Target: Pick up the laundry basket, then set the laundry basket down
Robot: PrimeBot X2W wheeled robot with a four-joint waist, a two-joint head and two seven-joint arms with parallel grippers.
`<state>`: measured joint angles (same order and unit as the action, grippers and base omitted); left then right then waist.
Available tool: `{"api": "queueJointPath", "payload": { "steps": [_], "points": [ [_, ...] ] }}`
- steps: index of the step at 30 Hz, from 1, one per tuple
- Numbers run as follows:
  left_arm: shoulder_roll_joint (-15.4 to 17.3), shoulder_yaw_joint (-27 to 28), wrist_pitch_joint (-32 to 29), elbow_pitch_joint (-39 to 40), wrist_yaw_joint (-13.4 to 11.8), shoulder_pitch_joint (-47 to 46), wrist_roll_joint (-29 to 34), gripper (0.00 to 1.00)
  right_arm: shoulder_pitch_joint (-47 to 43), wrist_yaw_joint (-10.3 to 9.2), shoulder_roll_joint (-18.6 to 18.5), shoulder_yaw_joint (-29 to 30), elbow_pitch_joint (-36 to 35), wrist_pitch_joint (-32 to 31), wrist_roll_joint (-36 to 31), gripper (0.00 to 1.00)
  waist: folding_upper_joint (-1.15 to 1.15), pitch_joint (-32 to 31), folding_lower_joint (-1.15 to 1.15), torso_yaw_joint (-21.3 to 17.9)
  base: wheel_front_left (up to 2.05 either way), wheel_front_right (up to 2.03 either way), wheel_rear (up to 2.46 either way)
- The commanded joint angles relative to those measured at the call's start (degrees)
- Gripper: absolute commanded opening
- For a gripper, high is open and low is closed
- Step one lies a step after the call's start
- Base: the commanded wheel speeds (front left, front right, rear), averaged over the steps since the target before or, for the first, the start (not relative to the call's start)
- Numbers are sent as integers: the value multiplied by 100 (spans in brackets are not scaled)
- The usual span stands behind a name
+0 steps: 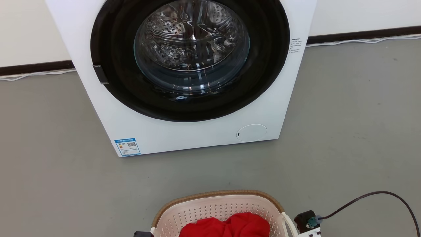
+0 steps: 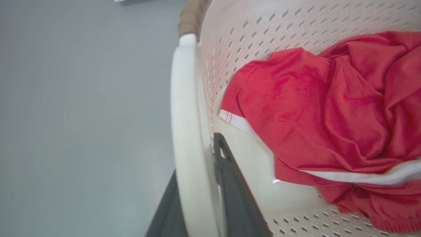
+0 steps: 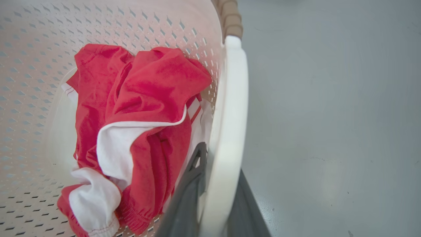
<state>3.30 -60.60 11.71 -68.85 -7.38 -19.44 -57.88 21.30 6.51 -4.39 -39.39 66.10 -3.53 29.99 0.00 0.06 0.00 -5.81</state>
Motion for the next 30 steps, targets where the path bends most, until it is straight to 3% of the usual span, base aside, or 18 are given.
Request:
{"api": "queueJointPath", "payload": {
  "steps": [1,30],
  "points": [
    [-43,39,172,91,43,-367,-17,0,116,98,151,-176,-139,0,-5,0,0,3,0,-7,0,0,0],
    [-43,-382,267,-21,17,-466,-402,0,136,98,151,-259,-155,47,123,0,0,101,0,-9,0,0,0]
  ]
}}
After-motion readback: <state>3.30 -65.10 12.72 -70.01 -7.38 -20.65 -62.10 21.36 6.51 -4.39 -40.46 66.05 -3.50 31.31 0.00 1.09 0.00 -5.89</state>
